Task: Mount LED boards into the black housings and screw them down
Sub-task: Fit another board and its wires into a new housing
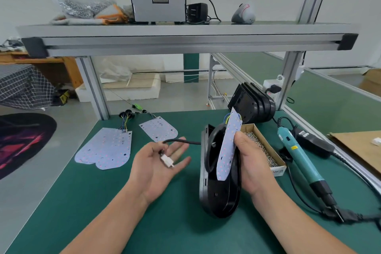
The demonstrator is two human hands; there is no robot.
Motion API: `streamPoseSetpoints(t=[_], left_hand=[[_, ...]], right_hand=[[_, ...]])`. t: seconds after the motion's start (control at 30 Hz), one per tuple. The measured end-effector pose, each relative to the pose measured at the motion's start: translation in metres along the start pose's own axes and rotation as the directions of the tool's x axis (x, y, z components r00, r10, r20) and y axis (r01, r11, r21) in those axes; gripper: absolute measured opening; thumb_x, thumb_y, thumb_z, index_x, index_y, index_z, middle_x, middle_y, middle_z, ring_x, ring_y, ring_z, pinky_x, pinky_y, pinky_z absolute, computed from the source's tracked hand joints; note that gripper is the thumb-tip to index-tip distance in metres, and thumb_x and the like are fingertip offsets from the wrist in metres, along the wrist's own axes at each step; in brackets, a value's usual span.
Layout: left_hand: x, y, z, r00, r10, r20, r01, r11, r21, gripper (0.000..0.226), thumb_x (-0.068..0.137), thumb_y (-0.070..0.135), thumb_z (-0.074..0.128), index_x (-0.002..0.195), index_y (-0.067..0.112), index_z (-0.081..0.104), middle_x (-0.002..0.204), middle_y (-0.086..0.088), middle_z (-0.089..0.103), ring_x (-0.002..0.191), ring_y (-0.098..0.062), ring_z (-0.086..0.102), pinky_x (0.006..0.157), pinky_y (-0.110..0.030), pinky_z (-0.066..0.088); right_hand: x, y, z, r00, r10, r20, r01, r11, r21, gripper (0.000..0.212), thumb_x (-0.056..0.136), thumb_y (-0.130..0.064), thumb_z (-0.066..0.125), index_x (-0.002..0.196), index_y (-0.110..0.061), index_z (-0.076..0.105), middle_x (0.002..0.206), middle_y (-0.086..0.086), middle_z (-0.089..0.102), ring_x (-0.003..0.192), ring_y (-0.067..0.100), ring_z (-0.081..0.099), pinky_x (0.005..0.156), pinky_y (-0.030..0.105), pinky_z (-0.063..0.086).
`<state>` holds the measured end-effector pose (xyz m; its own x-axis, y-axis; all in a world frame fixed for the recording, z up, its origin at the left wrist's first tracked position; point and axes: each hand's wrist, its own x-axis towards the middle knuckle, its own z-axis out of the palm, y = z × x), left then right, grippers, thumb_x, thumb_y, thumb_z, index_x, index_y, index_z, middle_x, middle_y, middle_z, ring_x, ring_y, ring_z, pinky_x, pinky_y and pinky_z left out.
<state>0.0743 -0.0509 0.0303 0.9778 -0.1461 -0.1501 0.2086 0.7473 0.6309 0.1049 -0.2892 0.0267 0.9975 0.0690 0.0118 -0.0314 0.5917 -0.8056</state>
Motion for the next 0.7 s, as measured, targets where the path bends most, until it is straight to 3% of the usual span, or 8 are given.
streamPoseSetpoints(t=[0.07, 0.17, 0.27, 0.37, 0.43, 0.5, 0.6, 0.7], left_hand=[[-0.001, -0.001, 0.002, 0.993, 0.003, 0.121, 0.007, 0.996, -0.089, 0.014, 0.097, 0.015, 0.053, 0.084, 0.016, 0.048, 0.147, -0.021, 0.062, 0.139, -0.037, 0.059, 0.114, -0.065, 0.042], [-0.002, 0.002, 0.004, 0.978, 0.044, 0.206, -0.014, 0.989, -0.145, 0.023, 0.101, 0.018, 0.058, 0.079, 0.015, 0.063, 0.138, -0.012, 0.069, 0.141, -0.033, 0.058, 0.116, -0.069, 0.037], [-0.003, 0.003, 0.008, 0.981, 0.089, 0.174, -0.062, 0.986, -0.157, 0.019, 0.098, 0.017, 0.065, 0.08, 0.013, 0.061, 0.089, -0.009, 0.062, 0.097, -0.03, 0.071, 0.094, -0.057, 0.057], [0.002, 0.005, 0.009, 0.963, 0.267, -0.03, -0.259, 0.953, 0.156, 0.019, 0.097, 0.019, 0.065, 0.084, 0.018, 0.051, 0.078, -0.006, 0.045, 0.061, -0.02, 0.044, 0.061, -0.034, 0.051], [-0.002, 0.012, 0.005, 0.901, 0.434, -0.007, -0.347, 0.729, 0.59, 0.02, 0.089, 0.028, 0.07, 0.091, 0.024, 0.051, 0.082, -0.003, 0.051, 0.063, -0.017, 0.044, 0.057, -0.026, 0.044], [-0.008, 0.018, -0.003, 0.888, 0.436, 0.147, -0.324, 0.364, 0.873, 0.03, 0.085, 0.044, 0.073, 0.105, 0.039, 0.052, 0.093, 0.012, 0.067, 0.081, -0.006, 0.06, 0.071, -0.018, 0.049], [-0.015, 0.013, 0.001, 0.937, 0.191, 0.292, -0.27, -0.131, 0.954, 0.053, 0.079, 0.069, 0.064, 0.128, 0.056, 0.048, 0.117, 0.037, 0.067, 0.111, 0.013, 0.063, 0.095, -0.017, 0.049], [-0.015, -0.009, 0.018, 0.946, 0.085, 0.314, -0.268, -0.346, 0.899, 0.037, 0.078, 0.057, 0.045, 0.114, 0.063, 0.046, 0.103, 0.049, 0.058, 0.094, -0.004, 0.069, 0.071, -0.014, 0.046]], right_hand=[[-0.001, 0.002, 0.002, 0.999, 0.042, 0.014, -0.042, 0.999, 0.002, 0.037, 0.091, -0.035, 0.064, 0.116, -0.009, 0.076, 0.118, 0.02, 0.069, 0.105, 0.031, 0.067, 0.096, 0.047, 0.055], [-0.007, 0.005, 0.006, 0.994, 0.092, 0.054, -0.092, 0.996, -0.006, 0.035, 0.09, -0.032, 0.066, 0.112, -0.009, 0.077, 0.115, 0.021, 0.072, 0.1, 0.032, 0.07, 0.09, 0.045, 0.059], [-0.012, 0.007, 0.012, 0.988, 0.106, 0.114, -0.102, 0.994, -0.042, 0.025, 0.092, -0.029, 0.067, 0.103, -0.012, 0.081, 0.105, 0.019, 0.074, 0.092, 0.03, 0.072, 0.084, 0.042, 0.061], [-0.01, 0.003, 0.011, 0.99, 0.097, 0.098, -0.097, 0.995, -0.004, 0.023, 0.094, -0.03, 0.067, 0.106, -0.013, 0.078, 0.102, 0.016, 0.07, 0.09, 0.029, 0.069, 0.087, 0.043, 0.059], [-0.007, -0.003, 0.007, 0.994, 0.073, 0.076, -0.075, 0.997, 0.029, 0.027, 0.094, -0.033, 0.064, 0.11, -0.015, 0.076, 0.104, 0.012, 0.069, 0.092, 0.026, 0.068, 0.088, 0.042, 0.058], [-0.006, -0.007, 0.004, 0.995, 0.055, 0.084, -0.058, 0.998, 0.037, 0.023, 0.094, -0.033, 0.066, 0.106, -0.019, 0.079, 0.098, 0.005, 0.071, 0.083, 0.019, 0.07, 0.076, 0.033, 0.06], [-0.008, -0.001, 0.007, 0.992, 0.049, 0.119, -0.052, 0.998, 0.018, 0.025, 0.09, -0.033, 0.07, 0.108, -0.018, 0.078, 0.101, 0.008, 0.071, 0.087, 0.023, 0.069, 0.082, 0.041, 0.058], [-0.011, 0.005, 0.015, 0.986, 0.06, 0.154, -0.062, 0.998, 0.009, 0.024, 0.089, -0.034, 0.071, 0.105, -0.018, 0.077, 0.098, 0.008, 0.071, 0.085, 0.023, 0.069, 0.078, 0.04, 0.058]])
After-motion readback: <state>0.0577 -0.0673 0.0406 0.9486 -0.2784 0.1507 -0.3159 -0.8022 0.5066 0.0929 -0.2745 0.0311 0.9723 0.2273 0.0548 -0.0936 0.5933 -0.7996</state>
